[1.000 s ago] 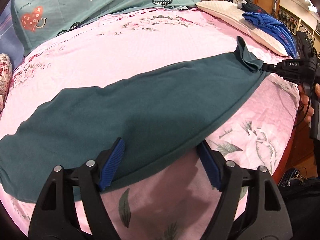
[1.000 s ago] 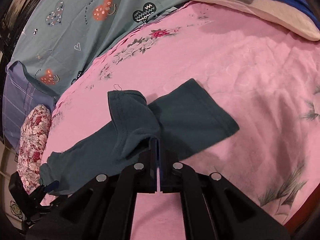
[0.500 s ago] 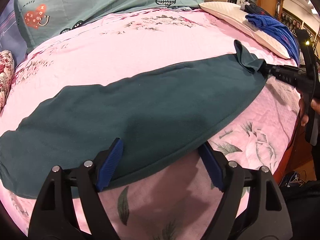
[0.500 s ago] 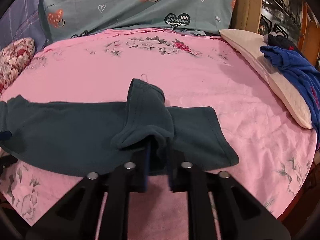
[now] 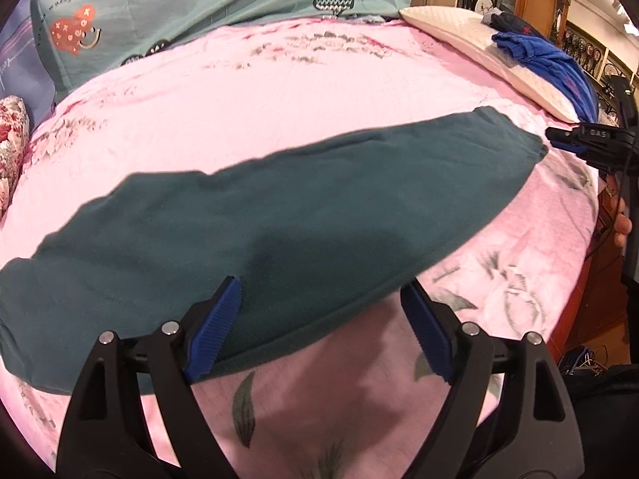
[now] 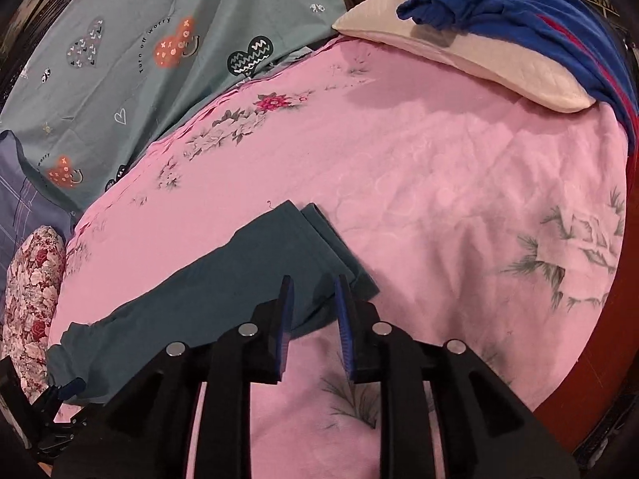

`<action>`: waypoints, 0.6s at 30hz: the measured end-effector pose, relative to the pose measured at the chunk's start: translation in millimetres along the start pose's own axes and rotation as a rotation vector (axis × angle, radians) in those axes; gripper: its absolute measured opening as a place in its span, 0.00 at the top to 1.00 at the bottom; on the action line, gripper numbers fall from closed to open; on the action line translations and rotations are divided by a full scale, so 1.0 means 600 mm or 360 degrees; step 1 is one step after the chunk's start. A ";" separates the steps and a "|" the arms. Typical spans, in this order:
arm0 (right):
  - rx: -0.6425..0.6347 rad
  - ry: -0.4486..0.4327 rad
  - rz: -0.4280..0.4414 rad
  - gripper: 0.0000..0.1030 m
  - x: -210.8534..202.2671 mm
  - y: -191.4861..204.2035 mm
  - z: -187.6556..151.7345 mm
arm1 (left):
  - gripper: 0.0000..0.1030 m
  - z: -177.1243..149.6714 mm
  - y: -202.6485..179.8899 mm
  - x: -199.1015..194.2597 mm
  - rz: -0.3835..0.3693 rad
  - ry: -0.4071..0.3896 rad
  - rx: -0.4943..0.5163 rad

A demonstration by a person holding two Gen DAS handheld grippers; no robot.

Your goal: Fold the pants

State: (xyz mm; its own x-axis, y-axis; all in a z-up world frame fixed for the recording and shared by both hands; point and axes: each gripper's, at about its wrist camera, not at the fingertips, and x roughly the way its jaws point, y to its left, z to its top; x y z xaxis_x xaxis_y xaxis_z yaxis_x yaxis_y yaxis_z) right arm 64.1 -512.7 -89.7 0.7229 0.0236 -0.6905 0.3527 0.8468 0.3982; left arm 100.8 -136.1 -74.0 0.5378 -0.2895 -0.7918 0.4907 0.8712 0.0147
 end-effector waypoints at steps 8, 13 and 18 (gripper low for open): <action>-0.0280 -0.0034 -0.0028 0.63 0.007 0.026 0.047 | 0.17 0.002 0.034 -0.048 0.0088 -0.0090 -0.0083; -0.0599 0.0119 -0.0030 0.63 0.071 0.077 0.088 | 0.17 0.000 0.050 -0.042 0.0088 -0.0054 -0.0160; -0.0662 0.0284 -0.0054 0.64 0.142 0.088 0.120 | 0.17 -0.005 0.043 -0.033 0.0089 -0.0031 -0.0141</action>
State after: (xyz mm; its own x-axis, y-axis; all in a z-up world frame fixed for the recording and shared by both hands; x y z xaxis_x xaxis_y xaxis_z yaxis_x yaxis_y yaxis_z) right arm 187.0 -504.5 -83.9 0.5885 0.0528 -0.8068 0.0790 0.9893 0.1223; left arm 100.9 -106.9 -59.7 0.5763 -0.2467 -0.7791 0.3976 0.9175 0.0036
